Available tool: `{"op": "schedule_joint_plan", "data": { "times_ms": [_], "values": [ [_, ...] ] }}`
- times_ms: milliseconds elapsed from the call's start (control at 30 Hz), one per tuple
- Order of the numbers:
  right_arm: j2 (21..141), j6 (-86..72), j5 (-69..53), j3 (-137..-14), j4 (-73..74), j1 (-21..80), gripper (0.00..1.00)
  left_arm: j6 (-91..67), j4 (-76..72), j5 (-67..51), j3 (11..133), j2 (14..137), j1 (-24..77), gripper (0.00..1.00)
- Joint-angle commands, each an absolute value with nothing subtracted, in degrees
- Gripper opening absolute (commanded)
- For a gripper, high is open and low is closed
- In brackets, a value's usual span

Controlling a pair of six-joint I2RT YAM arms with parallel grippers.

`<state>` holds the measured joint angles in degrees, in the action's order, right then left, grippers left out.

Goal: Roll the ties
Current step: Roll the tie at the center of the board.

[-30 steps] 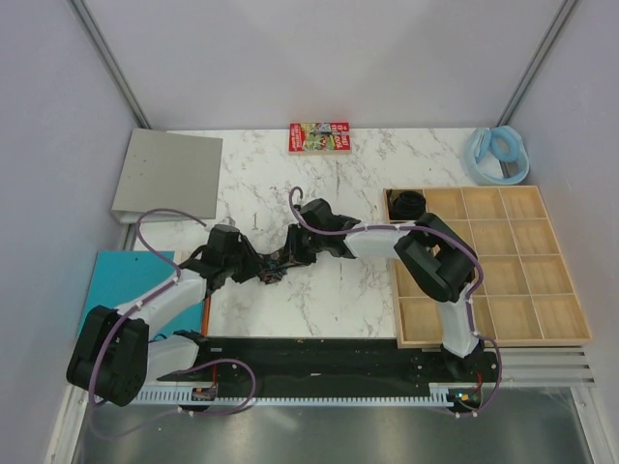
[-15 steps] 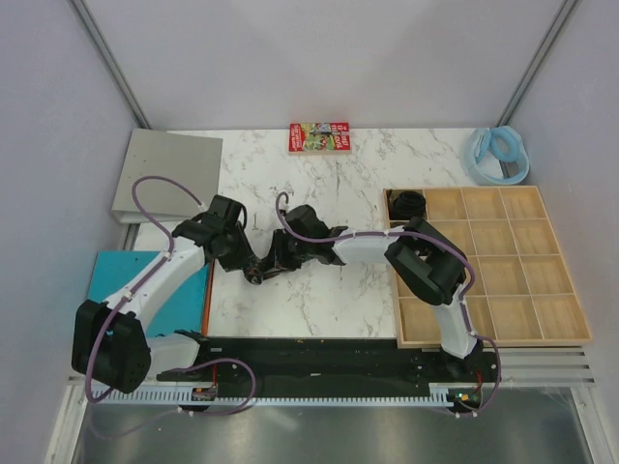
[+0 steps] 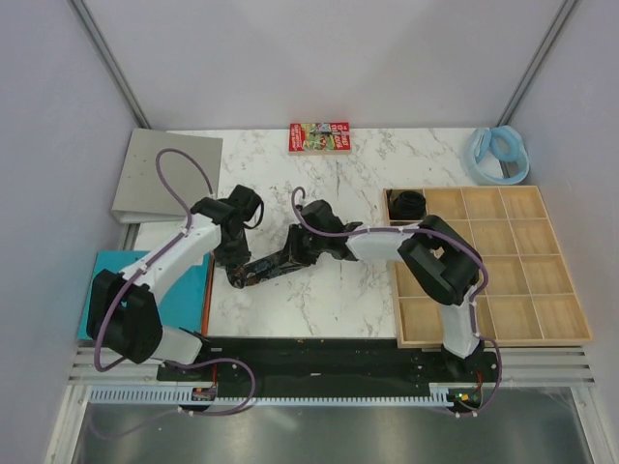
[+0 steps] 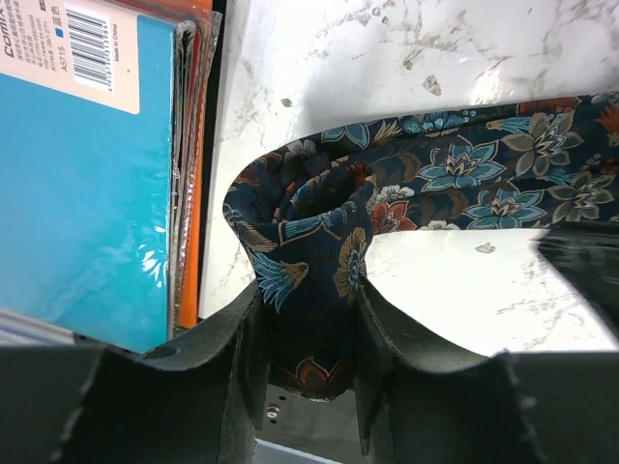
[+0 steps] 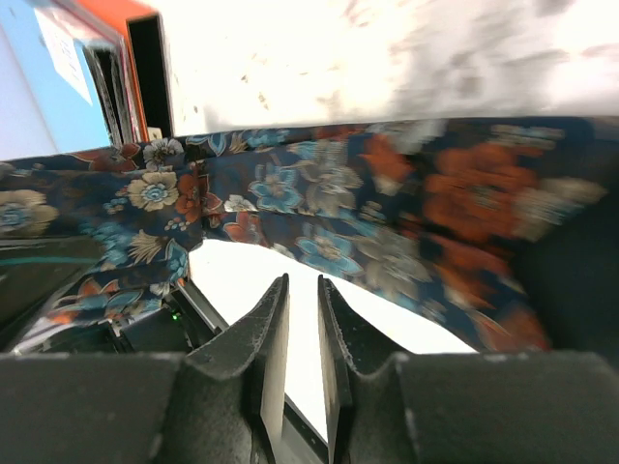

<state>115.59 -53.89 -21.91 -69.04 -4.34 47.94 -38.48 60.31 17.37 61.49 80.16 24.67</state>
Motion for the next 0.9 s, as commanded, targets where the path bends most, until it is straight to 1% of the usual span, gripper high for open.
{"op": "schedule_joint_plan", "data": {
  "times_ms": [0, 300, 467, 633, 767, 833, 867],
  "values": [
    [109.08, -51.68, -21.09, -65.75, -3.78, 45.44, 0.25, -38.84, 65.12, 25.04, 65.03, 85.06, 28.38, 0.42],
    [103.45, -50.45, -21.62, -59.68, -3.52, 40.87, 0.26, -42.71, 69.17, 31.11, 71.09, 95.88, 34.98, 0.48],
    [100.82, -49.83, -21.97, -56.70, -3.52, 39.11, 0.26, -44.91, 70.05, 32.43, 73.91, 102.38, 37.97, 0.49],
    [98.27, -49.04, -22.32, -53.80, -3.16, 37.36, 0.26, -45.70, 69.96, 31.20, 77.86, 109.05, 40.07, 0.52],
    [96.68, -48.25, -21.97, -52.03, -2.64, 36.48, 0.26, -45.53, 70.05, 30.59, 80.77, 112.23, 41.75, 0.65],
    [95.98, -48.25, -21.80, -51.16, -2.37, 36.39, 0.26, -45.62, 70.05, 30.50, 82.09, 112.94, 42.45, 0.67],
    [95.80, -48.16, -21.80, -50.89, -2.37, 36.30, 0.26, -45.70, 70.22, 30.50, 82.61, 113.29, 42.63, 0.70]
  ]
}}
